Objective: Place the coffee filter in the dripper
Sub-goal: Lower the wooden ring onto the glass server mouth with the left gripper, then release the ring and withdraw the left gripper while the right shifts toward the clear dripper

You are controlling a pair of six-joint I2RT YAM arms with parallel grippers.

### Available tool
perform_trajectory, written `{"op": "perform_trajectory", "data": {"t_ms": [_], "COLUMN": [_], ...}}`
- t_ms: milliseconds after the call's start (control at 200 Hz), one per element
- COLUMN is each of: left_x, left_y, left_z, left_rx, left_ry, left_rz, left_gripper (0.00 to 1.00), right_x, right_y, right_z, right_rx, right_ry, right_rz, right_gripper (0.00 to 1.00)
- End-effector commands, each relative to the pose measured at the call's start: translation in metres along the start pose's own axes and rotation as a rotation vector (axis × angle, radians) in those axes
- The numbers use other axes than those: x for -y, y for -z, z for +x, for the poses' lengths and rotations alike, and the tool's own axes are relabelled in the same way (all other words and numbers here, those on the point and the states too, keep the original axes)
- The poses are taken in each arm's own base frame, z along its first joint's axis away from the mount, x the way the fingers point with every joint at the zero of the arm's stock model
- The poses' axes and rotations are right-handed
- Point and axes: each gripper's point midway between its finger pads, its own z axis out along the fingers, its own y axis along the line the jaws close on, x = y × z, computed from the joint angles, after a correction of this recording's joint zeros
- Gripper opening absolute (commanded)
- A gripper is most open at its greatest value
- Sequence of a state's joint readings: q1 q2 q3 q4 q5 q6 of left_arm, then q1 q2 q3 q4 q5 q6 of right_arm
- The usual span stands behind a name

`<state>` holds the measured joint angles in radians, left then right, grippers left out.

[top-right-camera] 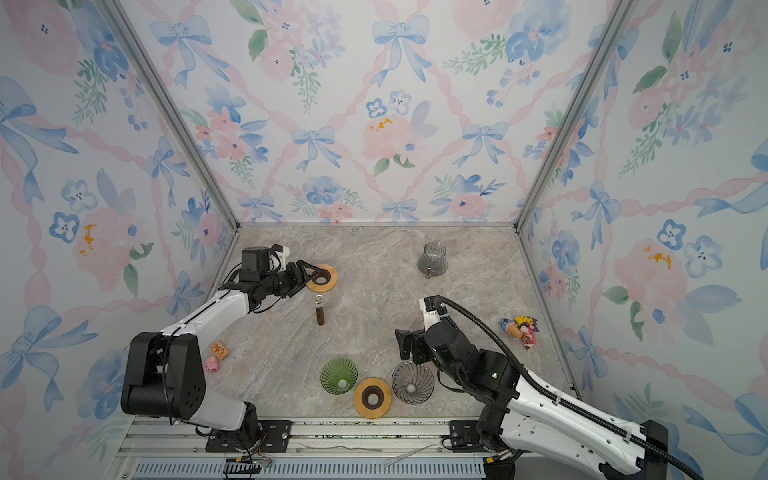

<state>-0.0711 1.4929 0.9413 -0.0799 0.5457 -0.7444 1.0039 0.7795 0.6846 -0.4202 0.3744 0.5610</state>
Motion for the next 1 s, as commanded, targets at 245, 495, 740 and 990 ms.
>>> {"op": "perform_trajectory", "data": {"t_ms": [245,495,740,990], "left_x": [0.003,0.009,0.007,0.018], "left_y": [0.018,0.025,0.033,0.037], "left_z": [-0.012,-0.017,-0.025,-0.039], "left_rx": [0.035,0.04,0.046,0.017], "left_ry": [-0.07,-0.095,-0.147,-0.262], "left_rz": [-0.066,-0.065,-0.117,-0.137], "left_gripper": [0.75,0.74,0.72,0.69], "right_x": [-0.009,-0.014,-0.029,-0.057], "right_y": [0.005,0.004,-0.003,-0.023], "right_z": [-0.011,-0.014,-0.025,-0.044], "right_rx": [0.031,0.033,0.032,0.009], "right_ry": [0.0,0.004,0.005,-0.034], "right_rz": [-0.025,-0.034,-0.058,-0.073], "right_gripper": [0.96,0.96,0.97,0.99]}}
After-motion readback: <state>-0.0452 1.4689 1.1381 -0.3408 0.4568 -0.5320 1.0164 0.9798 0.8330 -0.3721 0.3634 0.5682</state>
